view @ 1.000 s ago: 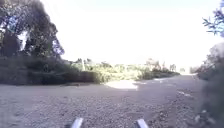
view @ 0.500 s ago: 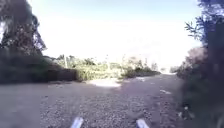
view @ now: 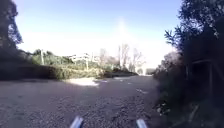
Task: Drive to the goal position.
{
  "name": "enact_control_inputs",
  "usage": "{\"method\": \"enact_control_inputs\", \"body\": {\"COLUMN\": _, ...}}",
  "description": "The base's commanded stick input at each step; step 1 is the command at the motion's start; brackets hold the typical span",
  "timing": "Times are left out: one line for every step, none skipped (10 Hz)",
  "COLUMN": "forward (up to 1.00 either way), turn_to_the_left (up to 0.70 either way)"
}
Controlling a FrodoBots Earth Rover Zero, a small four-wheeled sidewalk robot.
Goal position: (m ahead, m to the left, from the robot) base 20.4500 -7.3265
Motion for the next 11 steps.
{"method": "enact_control_inputs", "body": {"forward": 0.00, "turn_to_the_left": 0.00}}
{"method": "enact_control_inputs", "body": {"forward": 0.00, "turn_to_the_left": 0.00}}
{"method": "enact_control_inputs", "body": {"forward": 0.00, "turn_to_the_left": 0.00}}
{"method": "enact_control_inputs", "body": {"forward": 0.00, "turn_to_the_left": 0.00}}
{"method": "enact_control_inputs", "body": {"forward": 0.03, "turn_to_the_left": 0.00}}
{"method": "enact_control_inputs", "body": {"forward": 0.50, "turn_to_the_left": 0.00}}
{"method": "enact_control_inputs", "body": {"forward": 0.50, "turn_to_the_left": 0.00}}
{"method": "enact_control_inputs", "body": {"forward": 0.50, "turn_to_the_left": 0.00}}
{"method": "enact_control_inputs", "body": {"forward": 0.50, "turn_to_the_left": 0.00}}
{"method": "enact_control_inputs", "body": {"forward": 0.50, "turn_to_the_left": 0.00}}
{"method": "enact_control_inputs", "body": {"forward": 0.50, "turn_to_the_left": 0.00}}
